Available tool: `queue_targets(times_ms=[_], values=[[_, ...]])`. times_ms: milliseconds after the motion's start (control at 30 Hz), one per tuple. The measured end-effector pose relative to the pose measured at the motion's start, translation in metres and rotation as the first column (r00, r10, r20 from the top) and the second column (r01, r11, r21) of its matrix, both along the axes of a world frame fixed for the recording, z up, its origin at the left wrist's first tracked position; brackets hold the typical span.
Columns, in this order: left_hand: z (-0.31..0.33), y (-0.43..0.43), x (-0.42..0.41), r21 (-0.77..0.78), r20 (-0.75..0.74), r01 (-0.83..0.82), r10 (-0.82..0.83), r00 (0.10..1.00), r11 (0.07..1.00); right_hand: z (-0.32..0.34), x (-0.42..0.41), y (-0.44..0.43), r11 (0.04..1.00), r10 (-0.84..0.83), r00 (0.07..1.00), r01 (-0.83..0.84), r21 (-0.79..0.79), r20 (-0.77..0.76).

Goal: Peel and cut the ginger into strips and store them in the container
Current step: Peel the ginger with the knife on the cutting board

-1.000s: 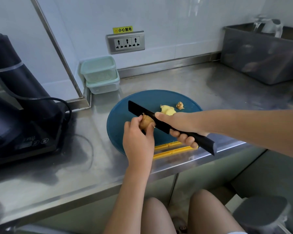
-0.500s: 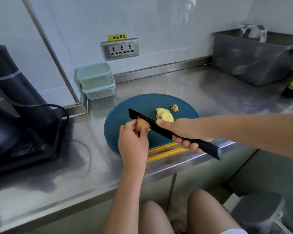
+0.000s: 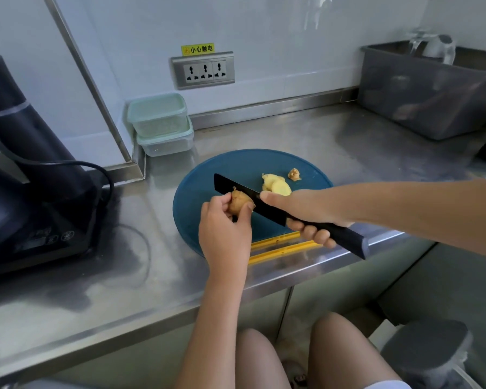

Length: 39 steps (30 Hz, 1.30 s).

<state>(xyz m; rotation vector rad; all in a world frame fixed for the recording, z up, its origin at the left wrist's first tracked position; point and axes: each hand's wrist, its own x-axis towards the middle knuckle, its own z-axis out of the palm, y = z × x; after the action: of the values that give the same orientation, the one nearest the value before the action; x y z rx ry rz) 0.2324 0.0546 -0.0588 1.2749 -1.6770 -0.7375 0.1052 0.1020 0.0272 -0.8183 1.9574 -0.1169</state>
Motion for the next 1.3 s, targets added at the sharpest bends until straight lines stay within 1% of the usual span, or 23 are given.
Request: queue_targets(times_ms=[233, 367, 467, 667, 767, 867, 967, 1100, 1233, 1300], values=[[-0.002, 0.000, 0.000, -0.012, 0.000, 0.005, -0.005, 1.000, 1.000, -0.006, 0.017, -0.042, 0.998, 0.028, 1.000, -0.028, -0.049, 0.006], [-0.005, -0.002, 0.001, -0.006, 0.016, -0.004, 0.005, 1.000, 1.000, -0.012, 0.021, -0.048, 0.994, 0.048, 0.998, -0.045, -0.096, 0.027], [-0.007, 0.000, 0.001, -0.004, 0.013, 0.002, -0.002, 1.000, 1.000, -0.015, 0.022, -0.047, 0.993, 0.030, 0.999, -0.026, -0.119, 0.033], [-0.009, -0.002, 0.001, -0.059, 0.033, -0.035, 0.037, 0.999, 0.998, -0.018, 0.009, -0.028, 0.998, -0.018, 0.999, 0.020, -0.053, 0.030], [-0.008, -0.003, 0.001, -0.056, 0.027, -0.036, 0.037, 0.999, 0.998, -0.018, -0.006, -0.016, 0.998, -0.019, 0.995, 0.024, -0.057, 0.097], [-0.008, -0.001, 0.002, -0.029, 0.006, -0.011, 0.011, 1.000, 1.000, -0.022, -0.014, -0.006, 0.988, -0.053, 0.982, 0.078, -0.134, 0.179], [-0.006, 0.000, 0.001, -0.017, 0.011, 0.002, -0.002, 1.000, 1.000, -0.024, -0.017, 0.000, 0.972, -0.069, 0.978, 0.110, -0.207, 0.196], [-0.006, -0.001, 0.001, -0.008, 0.033, 0.017, -0.017, 0.999, 1.000, -0.016, -0.028, 0.007, 0.957, -0.094, 0.969, 0.151, -0.247, 0.229], [-0.005, -0.003, -0.001, -0.020, 0.041, 0.041, -0.040, 0.998, 0.999, -0.001, -0.044, 0.016, 0.909, -0.133, 0.917, 0.264, -0.321, 0.377], [-0.003, -0.002, -0.001, -0.032, 0.041, 0.047, -0.045, 0.998, 0.998, 0.007, -0.049, 0.021, 0.897, -0.121, 0.901, 0.279, -0.344, 0.417]])
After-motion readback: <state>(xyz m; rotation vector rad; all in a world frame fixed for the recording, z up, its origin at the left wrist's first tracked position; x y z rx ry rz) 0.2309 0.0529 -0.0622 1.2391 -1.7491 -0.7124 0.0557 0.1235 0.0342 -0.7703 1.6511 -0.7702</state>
